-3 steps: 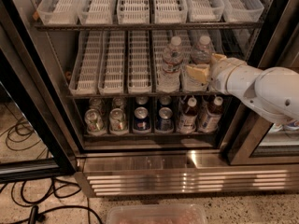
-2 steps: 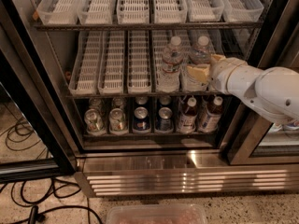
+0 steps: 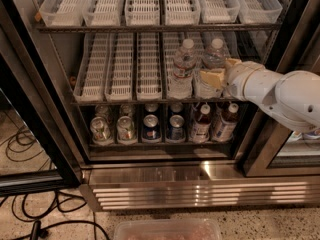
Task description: Pick water bottle from middle shelf of fridge
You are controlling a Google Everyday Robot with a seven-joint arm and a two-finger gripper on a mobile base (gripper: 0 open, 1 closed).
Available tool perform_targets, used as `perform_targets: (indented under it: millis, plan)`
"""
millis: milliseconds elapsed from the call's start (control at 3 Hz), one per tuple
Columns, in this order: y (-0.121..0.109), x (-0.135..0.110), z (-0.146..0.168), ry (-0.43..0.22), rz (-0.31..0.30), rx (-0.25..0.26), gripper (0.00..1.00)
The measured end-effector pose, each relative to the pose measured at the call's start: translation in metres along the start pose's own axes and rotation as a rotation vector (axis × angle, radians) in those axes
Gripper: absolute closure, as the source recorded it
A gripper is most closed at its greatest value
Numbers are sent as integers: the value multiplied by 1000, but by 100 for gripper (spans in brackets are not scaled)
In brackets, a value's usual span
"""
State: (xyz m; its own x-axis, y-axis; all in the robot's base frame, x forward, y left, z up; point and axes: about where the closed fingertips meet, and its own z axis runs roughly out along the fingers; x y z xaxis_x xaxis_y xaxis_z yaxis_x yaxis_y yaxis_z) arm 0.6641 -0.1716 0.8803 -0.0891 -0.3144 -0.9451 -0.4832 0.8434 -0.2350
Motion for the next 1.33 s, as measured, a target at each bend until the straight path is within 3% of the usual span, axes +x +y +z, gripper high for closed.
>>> perform_targets:
  millis: [667,1000,1333]
  plan:
    - [0,-31,-16,-106,108,-39,100]
    - [-1,-47,-38,-189,116,-27,100]
    - [-2,-53,-58,-217,105,-11,100]
